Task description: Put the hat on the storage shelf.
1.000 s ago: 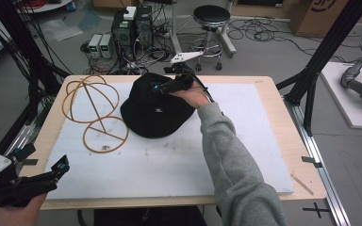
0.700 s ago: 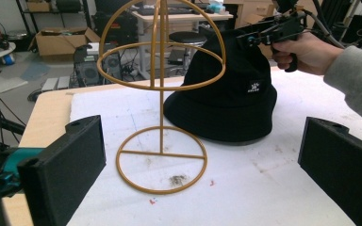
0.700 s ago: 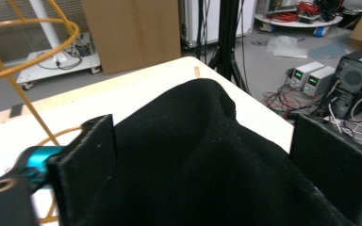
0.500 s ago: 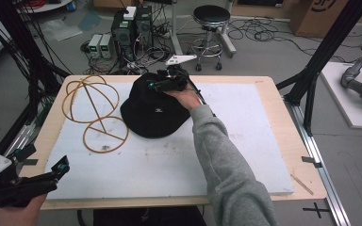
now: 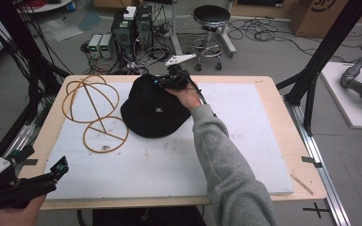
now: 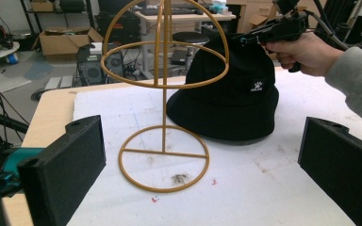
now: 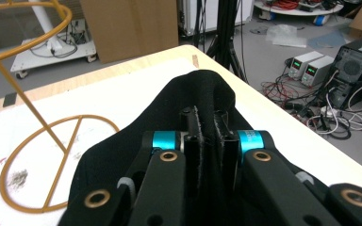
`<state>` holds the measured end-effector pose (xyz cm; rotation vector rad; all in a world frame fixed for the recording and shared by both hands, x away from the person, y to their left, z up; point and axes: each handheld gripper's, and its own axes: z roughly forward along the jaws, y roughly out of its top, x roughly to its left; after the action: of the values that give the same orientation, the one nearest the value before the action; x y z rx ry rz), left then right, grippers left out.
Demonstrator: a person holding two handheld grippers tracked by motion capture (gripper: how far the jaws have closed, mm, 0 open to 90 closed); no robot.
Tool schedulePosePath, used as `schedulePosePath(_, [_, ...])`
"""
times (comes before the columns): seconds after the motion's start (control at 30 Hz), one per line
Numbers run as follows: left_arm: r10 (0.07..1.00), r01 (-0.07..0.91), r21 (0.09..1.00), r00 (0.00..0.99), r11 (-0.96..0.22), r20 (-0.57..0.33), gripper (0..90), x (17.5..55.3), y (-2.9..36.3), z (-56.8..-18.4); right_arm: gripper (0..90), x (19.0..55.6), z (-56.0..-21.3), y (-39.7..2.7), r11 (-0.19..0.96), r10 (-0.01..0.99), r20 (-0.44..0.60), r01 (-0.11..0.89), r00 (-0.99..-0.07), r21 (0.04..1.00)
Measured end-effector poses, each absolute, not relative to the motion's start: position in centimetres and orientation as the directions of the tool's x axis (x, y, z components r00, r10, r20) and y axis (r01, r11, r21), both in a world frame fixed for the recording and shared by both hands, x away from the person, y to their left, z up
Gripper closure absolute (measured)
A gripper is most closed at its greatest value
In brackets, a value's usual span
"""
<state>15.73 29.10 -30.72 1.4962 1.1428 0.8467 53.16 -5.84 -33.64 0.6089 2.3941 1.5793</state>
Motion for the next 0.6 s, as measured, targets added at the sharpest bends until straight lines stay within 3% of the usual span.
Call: schedulePosePath(0.6, [0.952,0.237,0.971,0.303,-0.022,-0.052,1.7,16.1,29.0,-30.9,87.8,51.3,-29.9,-8.3,0.319,0.42,0.055,0.204,-0.906,0.925])
